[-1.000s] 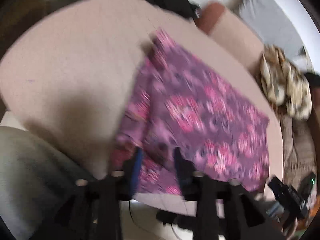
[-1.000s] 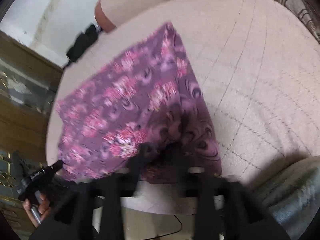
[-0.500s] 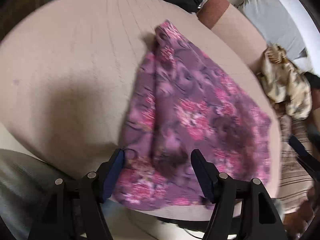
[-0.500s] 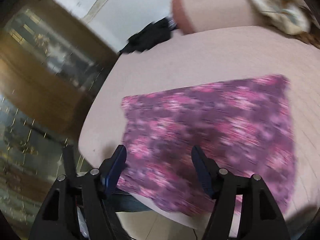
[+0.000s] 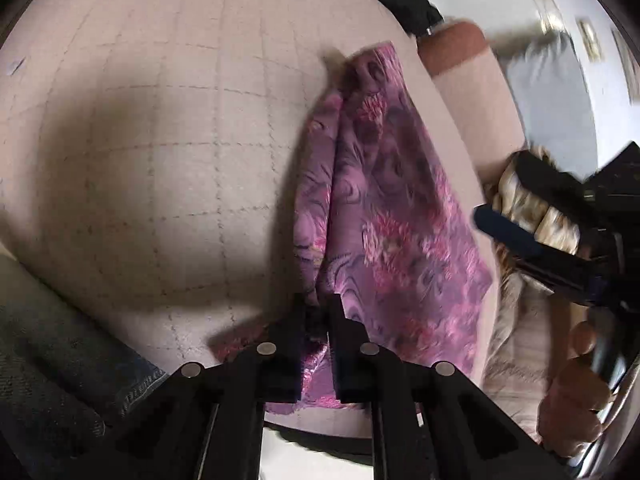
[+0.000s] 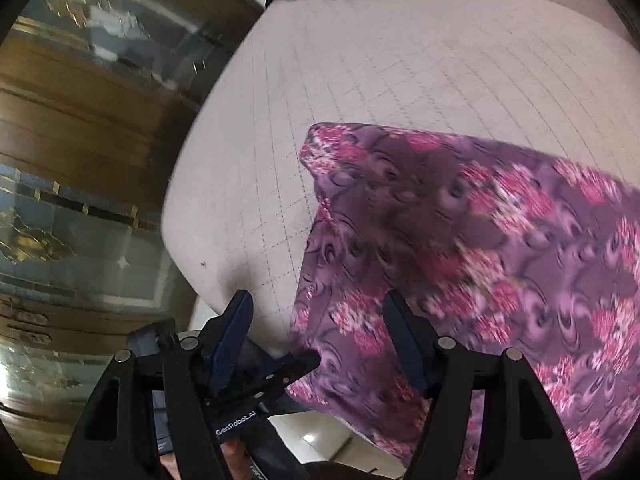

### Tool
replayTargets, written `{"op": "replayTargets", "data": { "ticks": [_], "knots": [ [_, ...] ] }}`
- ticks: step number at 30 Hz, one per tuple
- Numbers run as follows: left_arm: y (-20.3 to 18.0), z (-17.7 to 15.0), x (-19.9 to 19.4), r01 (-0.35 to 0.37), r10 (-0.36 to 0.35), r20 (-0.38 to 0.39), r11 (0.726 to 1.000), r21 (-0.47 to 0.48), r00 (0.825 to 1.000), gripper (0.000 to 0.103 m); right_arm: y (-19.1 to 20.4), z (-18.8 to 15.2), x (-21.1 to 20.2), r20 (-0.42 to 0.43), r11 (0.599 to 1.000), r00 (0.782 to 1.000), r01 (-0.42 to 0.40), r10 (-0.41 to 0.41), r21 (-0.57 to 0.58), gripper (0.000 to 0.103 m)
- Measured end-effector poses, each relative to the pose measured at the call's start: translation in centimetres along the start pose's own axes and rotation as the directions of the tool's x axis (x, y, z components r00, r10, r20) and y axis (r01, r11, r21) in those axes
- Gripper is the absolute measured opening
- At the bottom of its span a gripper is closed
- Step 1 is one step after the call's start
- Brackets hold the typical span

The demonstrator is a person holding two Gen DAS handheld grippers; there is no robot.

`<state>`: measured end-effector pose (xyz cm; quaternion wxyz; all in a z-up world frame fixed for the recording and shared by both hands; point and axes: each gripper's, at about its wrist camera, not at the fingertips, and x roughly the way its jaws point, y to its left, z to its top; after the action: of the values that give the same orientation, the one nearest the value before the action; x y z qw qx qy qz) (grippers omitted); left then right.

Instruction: Fold small clothes

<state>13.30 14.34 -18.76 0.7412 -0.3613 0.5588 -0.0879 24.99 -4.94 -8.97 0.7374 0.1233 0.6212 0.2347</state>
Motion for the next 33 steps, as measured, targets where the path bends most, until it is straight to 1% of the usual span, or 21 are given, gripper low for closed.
{"op": "replayTargets", "data": {
  "ticks": [2,3,5,8,9,11,13,14,15,16,17,18,20,21,23,25,27,29,30,32,33],
  "knots": [
    [-0.1,-0.1,-0.6,0.017,-0.017,0.018,1.000,0.006,1.000,0.005,1.4,0.8,1.6,-0.061,0.998,0.996,0.058,-0.060,-0.031,0.066],
    [-0.5,-0.3,-1.0,0.016,-0.017,0.041,1.000,0.022,0.999,0.005,2.3,1.3,2.9,-0.096,0.993,0.990,0.102,-0.107,-0.060,0.066],
    [-1.5,-0.8,-1.5,0.002,-0.007,0.076,0.998,0.062,0.997,0.005,3.5,1.8,4.5,-0.118,0.982,0.978,0.159,-0.170,-0.100,0.066],
    [-2.2,-1.3,-2.0,-0.024,0.013,0.105,0.994,0.105,0.994,0.005,4.4,2.0,7.3,-0.178,0.967,0.955,0.212,-0.236,-0.142,0.066],
    [-2.3,-1.3,-2.1,-0.022,0.010,0.108,0.994,0.111,0.994,0.004,4.5,1.9,8.5,-0.210,0.961,0.942,0.234,-0.261,-0.148,0.066],
    [-2.5,-1.4,-2.3,-0.012,-0.003,0.119,0.992,0.126,0.993,0.004,4.8,1.9,10.2,-0.228,0.950,0.927,0.264,-0.297,-0.164,0.066],
    [-3.1,-1.5,-2.6,0.008,-0.028,0.129,0.989,0.151,0.991,0.002,5.7,1.5,11.3,-0.203,0.921,0.913,0.304,-0.355,-0.244,0.064],
    [-3.2,-1.6,-2.9,0.024,-0.046,0.139,0.987,0.158,0.989,0.000,6.1,1.2,11.7,-0.167,0.889,0.901,0.339,-0.400,-0.307,0.053],
    [-3.3,-1.7,-3.2,0.032,-0.056,0.148,0.986,0.161,0.987,0.000,6.1,0.9,12.0,-0.140,0.864,0.887,0.376,-0.441,-0.336,0.035],
    [-3.4,-1.8,-3.5,0.041,-0.068,0.159,0.985,0.165,0.985,0.000,5.8,0.5,12.1,-0.121,0.844,0.872,0.413,-0.475,-0.342,0.027],
    [-3.5,-1.9,-3.7,0.042,-0.071,0.170,0.985,0.169,0.983,0.000,5.6,0.2,11.6,-0.097,0.841,0.875,0.418,-0.474,-0.343,0.019],
    [-3.7,-2.1,-3.8,0.032,-0.063,0.176,0.983,0.178,0.982,0.000,5.5,0.1,11.0,-0.086,0.850,0.886,0.403,-0.455,-0.339,0.016],
    [-4.2,-2.4,-3.6,0.002,-0.039,0.182,0.980,0.199,0.983,0.000,4.8,-0.1,9.3,-0.071,0.875,0.907,0.376,-0.414,-0.305,0.013],
    [-4.5,-2.7,-3.5,-0.005,-0.034,0.185,0.978,0.207,0.982,0.000,4.5,-0.1,8.3,-0.064,0.893,0.921,0.352,-0.383,-0.281,0.013],
    [-4.4,-2.9,-3.9,0.021,-0.064,0.196,0.976,0.216,0.978,0.000,3.9,-0.1,6.7,-0.052,0.919,0.942,0.310,-0.332,-0.245,0.013],
    [-5.8,-3.6,-4.6,0.022,-0.085,0.233,0.965,0.261,0.969,0.000,2.7,-0.2,4.6,-0.041,0.955,0.969,0.230,-0.242,-0.186,0.013],
    [-7.2,-4.6,-5.1,0.062,-0.132,0.219,0.952,0.299,0.967,0.000,1.5,-0.3,2.9,-0.025,0.977,0.986,0.158,-0.163,-0.143,0.013],
    [-9.1,-5.9,-5.5,0.058,-0.142,0.225,0.939,0.340,0.964,0.000,0.8,-1.1,0.8,0.006,0.990,0.997,0.079,-0.079,-0.112,0.013],
    [-10.4,-6.6,-5.3,0.069,-0.152,0.203,0.928,0.366,0.967,0.000,0.2,-1.7,-0.4,0.025,0.994,0.999,0.040,-0.038,-0.103,0.013],
    [-12.8,-7.8,-5.1,0.072,-0.158,0.184,0.912,0.403,0.970,0.000,-1.4,-2.6,-2.5,0.061,0.996,0.998,-0.020,0.025,-0.085,0.013],
    [-14.4,-8.3,-5.1,0.075,-0.164,0.169,0.897,0.436,0.972,0.000,-2.3,-3.3,-3.9,0.089,0.996,0.994,-0.057,0.063,-0.072,0.013]
  ]
}}
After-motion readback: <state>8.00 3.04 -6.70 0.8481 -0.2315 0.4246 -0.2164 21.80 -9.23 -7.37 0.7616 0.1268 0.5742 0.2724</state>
